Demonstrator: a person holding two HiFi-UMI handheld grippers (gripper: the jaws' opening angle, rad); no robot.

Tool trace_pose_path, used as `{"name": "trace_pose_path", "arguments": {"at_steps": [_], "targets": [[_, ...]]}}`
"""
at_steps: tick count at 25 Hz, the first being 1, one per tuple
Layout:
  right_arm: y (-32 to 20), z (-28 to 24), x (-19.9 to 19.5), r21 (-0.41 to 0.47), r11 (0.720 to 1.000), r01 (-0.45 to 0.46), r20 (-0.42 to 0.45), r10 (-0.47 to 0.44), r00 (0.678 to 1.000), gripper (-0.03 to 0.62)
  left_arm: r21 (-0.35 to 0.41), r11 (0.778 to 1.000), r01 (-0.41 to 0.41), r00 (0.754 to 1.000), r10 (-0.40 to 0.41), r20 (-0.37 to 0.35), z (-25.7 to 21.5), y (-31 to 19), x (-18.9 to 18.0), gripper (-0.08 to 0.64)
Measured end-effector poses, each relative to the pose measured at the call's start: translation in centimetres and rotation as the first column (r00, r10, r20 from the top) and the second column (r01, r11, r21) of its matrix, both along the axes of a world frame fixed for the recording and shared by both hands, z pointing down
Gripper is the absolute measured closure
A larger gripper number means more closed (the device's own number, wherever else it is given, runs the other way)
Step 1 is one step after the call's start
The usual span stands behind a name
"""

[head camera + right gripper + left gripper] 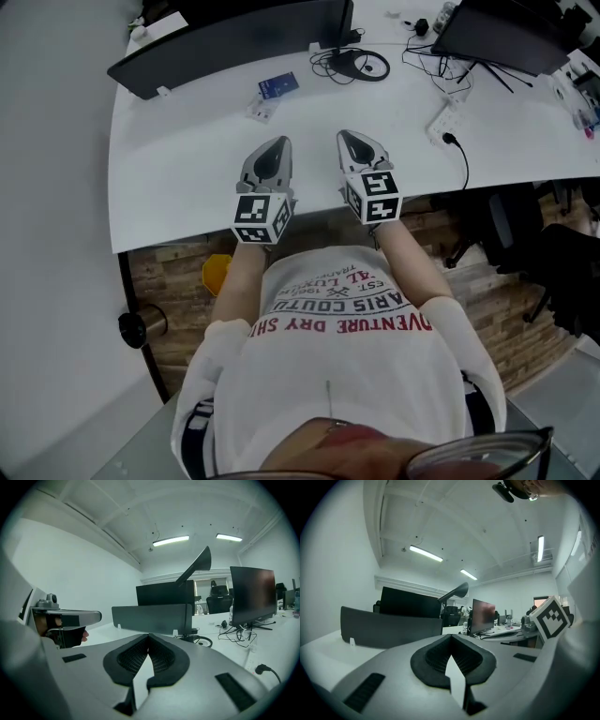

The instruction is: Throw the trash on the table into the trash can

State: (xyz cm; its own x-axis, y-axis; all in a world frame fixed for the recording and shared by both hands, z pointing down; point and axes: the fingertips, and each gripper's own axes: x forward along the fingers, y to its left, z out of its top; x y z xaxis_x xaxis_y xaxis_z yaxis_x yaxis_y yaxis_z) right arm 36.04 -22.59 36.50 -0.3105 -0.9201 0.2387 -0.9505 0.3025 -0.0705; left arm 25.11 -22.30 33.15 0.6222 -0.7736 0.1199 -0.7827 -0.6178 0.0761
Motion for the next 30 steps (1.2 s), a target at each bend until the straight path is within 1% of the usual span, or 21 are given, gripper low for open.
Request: {"name": "trace_pose_path", "arguments": {"at_steps": [6,9,12,15,18,23,24,25,26,27,30], "targets": [[-1.5,1.1,0.3,-0.033,0.998,0.051,0.013,-0.050,0.999,0.568,-0.039,0.997,0.063,0.998,-0.063,-0.007,1.2,-0.9,0.1,0.537],[-2.7,1.8,-0.3,-0.062,0.995,0.083,0.017,-0.082,0.997,0.567,-0.068,0.993,0.096,0.995,-0.097,-0.007,2.1,-1.7,-0.4,0.537],[-4.0,2.4,-1.6,-0.086,0.989,0.121,0.020,-0.120,0.993,0.566,-0.093,0.988,0.126,0.992,-0.126,0.002,2.9,-2.4,-1.1,0.537],[-6.0,3.1,-3.5,-0.109,0.982,0.155,0.018,-0.154,0.988,0.566,-0.110,0.981,0.158,0.987,-0.158,0.007,3.5,-4.1,-2.6,0.537],[-8.3,4.5,-5.4,-0.160,0.971,0.176,0.013,-0.176,0.984,0.566,-0.138,0.973,0.187,0.982,-0.187,0.009,4.4,-6.0,-4.6,0.537],[-12.0,7.7,-9.6,-0.272,0.935,0.227,0.005,-0.234,0.972,0.561,-0.176,0.961,0.213,0.977,-0.213,0.022,5.8,-9.6,-8.6,0.537],[-12.8,8.5,-10.6,-0.297,0.924,0.241,0.003,-0.251,0.968,0.534,-0.185,0.958,0.218,0.976,-0.218,0.021,6.1,-10.6,-9.5,0.537],[-13.5,9.3,-11.7,-0.325,0.910,0.257,0.002,-0.271,0.963,0.467,-0.195,0.955,0.221,0.975,-0.222,0.019,6.3,-11.5,-10.3,0.537],[-14.2,10.2,-12.7,-0.352,0.896,0.271,-0.001,-0.290,0.957,0.442,-0.206,0.953,0.224,0.974,-0.225,0.017,6.6,-12.4,-11.1,0.537],[-14.9,11.1,-13.6,-0.374,0.884,0.280,-0.006,-0.305,0.952,0.436,-0.218,0.950,0.224,0.974,-0.226,0.016,6.9,-13.2,-11.8,0.537],[-17.3,13.6,-15.7,-0.425,0.861,0.279,-0.030,-0.322,0.946,0.423,-0.255,0.943,0.214,0.976,-0.217,0.018,8.4,-15.4,-13.5,0.537]]}}
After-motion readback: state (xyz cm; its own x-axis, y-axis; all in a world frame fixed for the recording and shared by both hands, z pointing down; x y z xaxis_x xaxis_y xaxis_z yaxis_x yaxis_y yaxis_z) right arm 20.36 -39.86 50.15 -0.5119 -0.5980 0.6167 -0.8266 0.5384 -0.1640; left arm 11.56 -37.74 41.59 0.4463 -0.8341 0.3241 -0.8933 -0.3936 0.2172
